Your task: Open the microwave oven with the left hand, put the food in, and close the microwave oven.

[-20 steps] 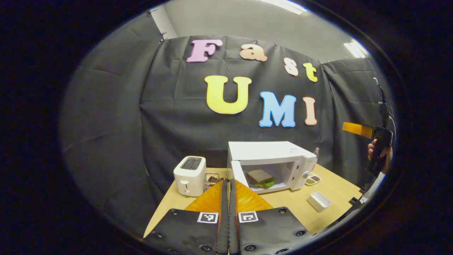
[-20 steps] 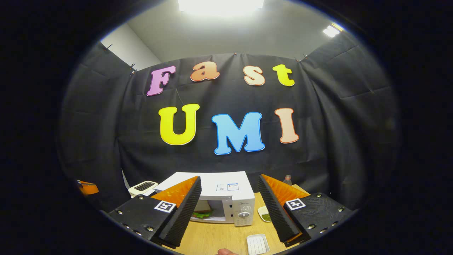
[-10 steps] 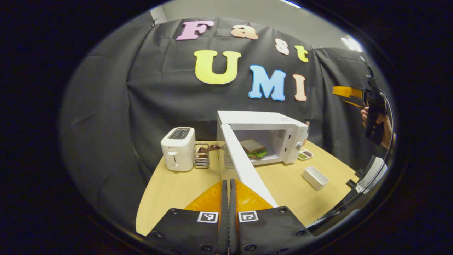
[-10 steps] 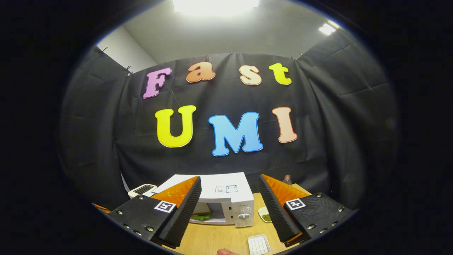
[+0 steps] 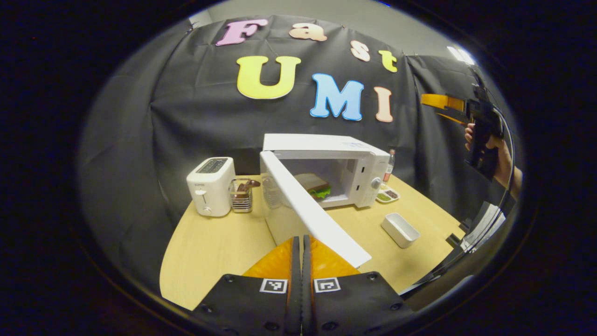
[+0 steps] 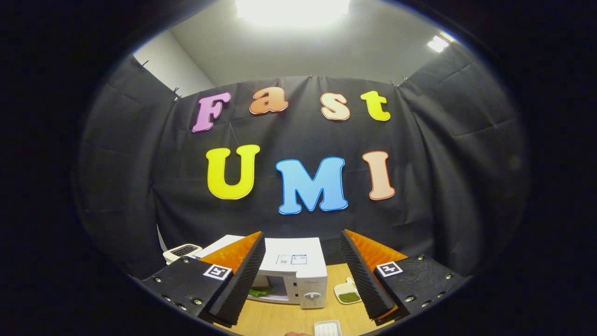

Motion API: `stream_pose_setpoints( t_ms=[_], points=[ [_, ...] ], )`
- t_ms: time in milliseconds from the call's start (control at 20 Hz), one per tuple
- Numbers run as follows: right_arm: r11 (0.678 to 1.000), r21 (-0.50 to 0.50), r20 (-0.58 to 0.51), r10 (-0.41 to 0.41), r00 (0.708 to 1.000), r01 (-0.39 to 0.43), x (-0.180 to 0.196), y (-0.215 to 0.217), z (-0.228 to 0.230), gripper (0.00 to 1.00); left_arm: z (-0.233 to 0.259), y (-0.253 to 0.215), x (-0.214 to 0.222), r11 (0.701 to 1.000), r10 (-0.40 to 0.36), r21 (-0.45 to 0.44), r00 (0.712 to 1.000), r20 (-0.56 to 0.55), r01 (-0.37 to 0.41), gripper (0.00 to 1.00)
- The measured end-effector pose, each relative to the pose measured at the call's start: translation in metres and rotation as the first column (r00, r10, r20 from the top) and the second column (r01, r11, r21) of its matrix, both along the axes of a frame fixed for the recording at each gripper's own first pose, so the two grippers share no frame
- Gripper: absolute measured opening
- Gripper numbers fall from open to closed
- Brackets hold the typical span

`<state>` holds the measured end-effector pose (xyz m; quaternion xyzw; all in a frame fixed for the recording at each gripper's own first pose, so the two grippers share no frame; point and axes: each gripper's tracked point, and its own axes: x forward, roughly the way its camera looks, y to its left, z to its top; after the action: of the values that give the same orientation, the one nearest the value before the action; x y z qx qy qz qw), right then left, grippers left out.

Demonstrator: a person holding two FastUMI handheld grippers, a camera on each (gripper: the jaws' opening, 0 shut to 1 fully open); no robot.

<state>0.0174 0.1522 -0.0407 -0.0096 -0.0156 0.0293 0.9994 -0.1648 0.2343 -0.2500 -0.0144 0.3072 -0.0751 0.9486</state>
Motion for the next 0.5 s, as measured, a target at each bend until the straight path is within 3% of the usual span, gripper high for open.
stream_pose_setpoints(
  t_ms=[500],
  points=[
    [1.0, -0.016, -0.015, 0.014, 1.0, -0.014, 0.007, -0.039, -0.005, 0.97, -0.008, -0.091, 0.054, 0.995, -0.093, -0.025, 0.996, 0.008, 0.093, 0.07]
  ],
)
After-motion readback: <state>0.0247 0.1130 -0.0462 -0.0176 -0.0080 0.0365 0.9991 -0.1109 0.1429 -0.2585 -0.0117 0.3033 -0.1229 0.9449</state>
